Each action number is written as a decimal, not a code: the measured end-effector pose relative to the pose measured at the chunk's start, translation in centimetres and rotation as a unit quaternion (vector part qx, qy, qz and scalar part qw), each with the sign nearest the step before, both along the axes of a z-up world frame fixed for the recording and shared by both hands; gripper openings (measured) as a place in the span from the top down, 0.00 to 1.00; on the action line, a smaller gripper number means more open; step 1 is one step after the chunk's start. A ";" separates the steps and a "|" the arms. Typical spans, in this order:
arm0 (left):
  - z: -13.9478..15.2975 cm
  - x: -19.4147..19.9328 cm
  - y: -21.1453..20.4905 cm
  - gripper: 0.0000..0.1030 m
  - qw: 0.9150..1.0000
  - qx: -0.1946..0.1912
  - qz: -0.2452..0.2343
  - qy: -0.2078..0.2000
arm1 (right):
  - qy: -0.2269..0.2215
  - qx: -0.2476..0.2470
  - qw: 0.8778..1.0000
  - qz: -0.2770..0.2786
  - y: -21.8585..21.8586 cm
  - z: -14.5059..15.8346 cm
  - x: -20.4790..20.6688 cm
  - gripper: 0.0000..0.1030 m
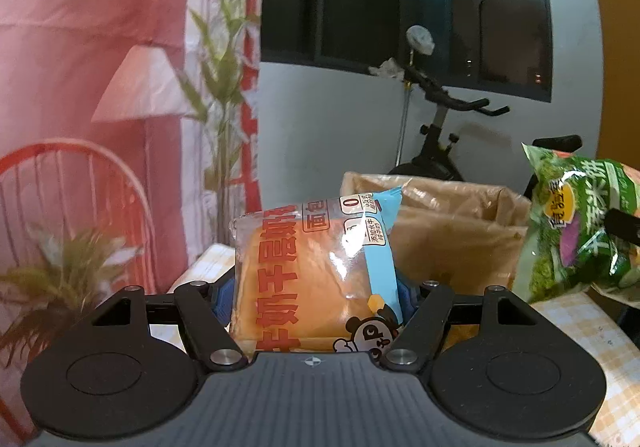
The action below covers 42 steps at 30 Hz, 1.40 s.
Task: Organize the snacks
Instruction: 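Carry both packets over the box and release them inside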
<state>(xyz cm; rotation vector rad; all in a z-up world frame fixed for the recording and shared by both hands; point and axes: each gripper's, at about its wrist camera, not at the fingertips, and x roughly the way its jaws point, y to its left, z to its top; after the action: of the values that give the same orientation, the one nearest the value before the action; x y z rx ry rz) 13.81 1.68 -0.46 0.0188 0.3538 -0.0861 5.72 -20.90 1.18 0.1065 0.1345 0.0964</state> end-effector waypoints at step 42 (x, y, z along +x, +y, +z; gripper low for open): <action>1.2 23.8 -9.1 0.19 0.992 0.009 -0.100 0.078 | 0.169 -0.040 0.985 -0.004 -3.2 -0.3 21.3 0.25</action>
<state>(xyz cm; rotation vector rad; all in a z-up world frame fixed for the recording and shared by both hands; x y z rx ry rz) 37.64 -7.46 0.73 0.0648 0.5079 -0.2832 27.03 -24.08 0.87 0.0421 0.4763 0.0650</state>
